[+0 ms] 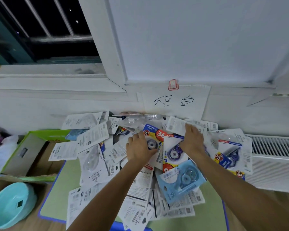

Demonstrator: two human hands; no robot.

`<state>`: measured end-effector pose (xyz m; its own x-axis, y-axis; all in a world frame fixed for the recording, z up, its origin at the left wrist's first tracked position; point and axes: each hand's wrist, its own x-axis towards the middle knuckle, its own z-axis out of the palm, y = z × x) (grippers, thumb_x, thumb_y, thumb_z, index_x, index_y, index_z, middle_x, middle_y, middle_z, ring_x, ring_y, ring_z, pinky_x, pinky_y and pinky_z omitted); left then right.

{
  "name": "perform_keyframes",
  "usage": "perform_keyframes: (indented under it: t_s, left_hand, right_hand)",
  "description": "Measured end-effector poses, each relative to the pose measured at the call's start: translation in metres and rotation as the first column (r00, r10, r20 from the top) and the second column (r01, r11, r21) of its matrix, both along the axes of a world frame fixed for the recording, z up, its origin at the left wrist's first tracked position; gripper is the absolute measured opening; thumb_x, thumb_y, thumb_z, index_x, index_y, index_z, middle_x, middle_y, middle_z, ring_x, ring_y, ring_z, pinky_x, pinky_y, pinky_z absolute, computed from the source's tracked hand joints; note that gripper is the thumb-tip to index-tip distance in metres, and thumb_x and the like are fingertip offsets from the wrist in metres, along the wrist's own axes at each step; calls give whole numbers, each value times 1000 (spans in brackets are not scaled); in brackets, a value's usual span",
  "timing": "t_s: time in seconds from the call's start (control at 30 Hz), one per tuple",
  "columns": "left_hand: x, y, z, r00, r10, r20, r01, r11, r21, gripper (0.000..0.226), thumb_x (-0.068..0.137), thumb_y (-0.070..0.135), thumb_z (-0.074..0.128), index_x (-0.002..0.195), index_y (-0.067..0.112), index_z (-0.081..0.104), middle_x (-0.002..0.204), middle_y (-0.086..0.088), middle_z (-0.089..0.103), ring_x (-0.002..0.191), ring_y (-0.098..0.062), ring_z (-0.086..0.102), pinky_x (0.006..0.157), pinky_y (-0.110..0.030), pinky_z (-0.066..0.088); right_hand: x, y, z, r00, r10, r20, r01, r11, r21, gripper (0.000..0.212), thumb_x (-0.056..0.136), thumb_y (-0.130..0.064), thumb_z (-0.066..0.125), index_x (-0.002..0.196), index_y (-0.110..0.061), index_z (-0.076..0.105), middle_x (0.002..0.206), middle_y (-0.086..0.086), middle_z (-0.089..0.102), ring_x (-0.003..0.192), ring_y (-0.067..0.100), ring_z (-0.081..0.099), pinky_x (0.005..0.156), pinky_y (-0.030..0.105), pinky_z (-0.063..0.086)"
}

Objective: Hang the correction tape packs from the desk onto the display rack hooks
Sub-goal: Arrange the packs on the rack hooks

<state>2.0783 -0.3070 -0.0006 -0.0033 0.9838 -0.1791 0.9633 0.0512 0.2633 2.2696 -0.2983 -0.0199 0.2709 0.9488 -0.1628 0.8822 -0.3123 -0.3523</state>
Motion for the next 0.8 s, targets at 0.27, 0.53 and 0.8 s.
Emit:
perform_keyframes:
  t_s: [0.27,0.53,0.8]
  left_hand:
    - [10,8,7,976,21,215,-51,989,136,98,70,41,82,144,16,23,135,-8,35,116,-26,53,84,-36,52]
    - [16,3,23,957,-85,278,-18,938,346,97,72,42,81,147,18,24,135,-7,40,114,-27,55,78,-39,54]
    - [20,-21,43,742,-214,636,-12,944,331,99,68,30,85,147,10,29,137,-13,41,126,-27,42,95,-31,41]
  right_hand:
    - [10,4,4,998,-64,-15,65,982,180,50,84,0,51,127,-25,58,127,1,60,116,26,53,98,40,36]
    - [18,-11,33,983,-140,-120,180,872,456,29,99,-15,42,118,-19,64,99,11,66,93,32,59,79,41,44]
    - [12,-71,68,882,-234,-408,451,666,594,22,96,-10,51,113,-4,63,97,19,69,86,35,63,66,32,43]
